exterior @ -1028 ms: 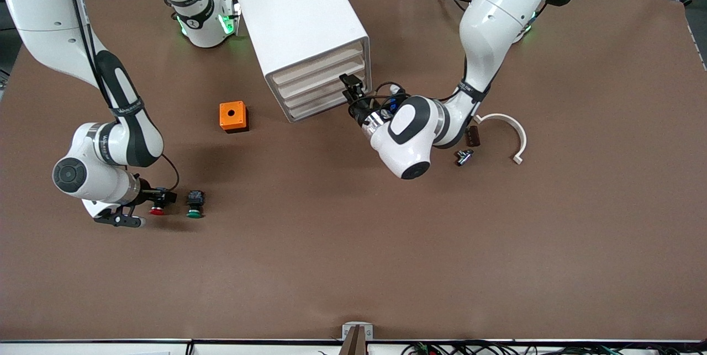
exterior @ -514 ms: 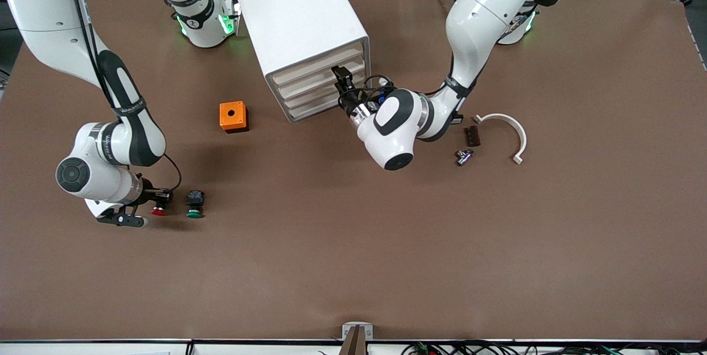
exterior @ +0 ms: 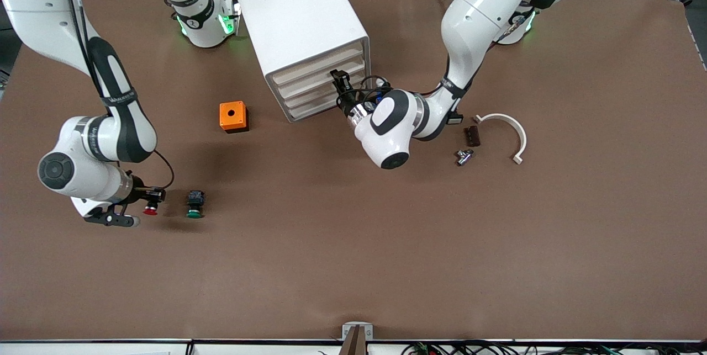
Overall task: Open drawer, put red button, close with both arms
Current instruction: 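Pull the drawer open with the left gripper while the right gripper grasps the red button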
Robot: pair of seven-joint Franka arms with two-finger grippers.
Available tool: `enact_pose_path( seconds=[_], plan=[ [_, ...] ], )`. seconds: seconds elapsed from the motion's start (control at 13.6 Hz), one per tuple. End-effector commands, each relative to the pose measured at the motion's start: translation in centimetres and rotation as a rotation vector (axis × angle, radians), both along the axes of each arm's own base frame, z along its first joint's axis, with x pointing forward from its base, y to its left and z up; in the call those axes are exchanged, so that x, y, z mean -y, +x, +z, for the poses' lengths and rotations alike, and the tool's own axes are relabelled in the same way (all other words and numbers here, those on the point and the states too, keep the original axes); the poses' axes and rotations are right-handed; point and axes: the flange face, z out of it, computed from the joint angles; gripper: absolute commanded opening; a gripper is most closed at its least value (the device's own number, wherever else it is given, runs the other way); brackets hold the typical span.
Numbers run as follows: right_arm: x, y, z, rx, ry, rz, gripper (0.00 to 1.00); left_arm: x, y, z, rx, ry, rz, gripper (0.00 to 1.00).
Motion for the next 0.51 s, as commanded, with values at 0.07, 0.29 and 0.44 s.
enact_pose_path(
  seconds=[0.07,0.29,0.44],
  plan=[
    [-2.4,-0.6,5.3,-0.001,-0.004,-0.023,0.13,0.3,0.7,0.1,0.005,-0.002,0.021,0.0],
    [-5.7,-1.3,9.0,0.006,-0.023,-0.09,0.14,-1.2,2.9,0.6,0.022,0.001,0.059,0.0],
    [-8.3,-2.0,10.9,-0.007,-0.033,-0.089,0.14,-2.8,5.3,1.2,0.04,-0.006,0.098,0.0]
  ],
)
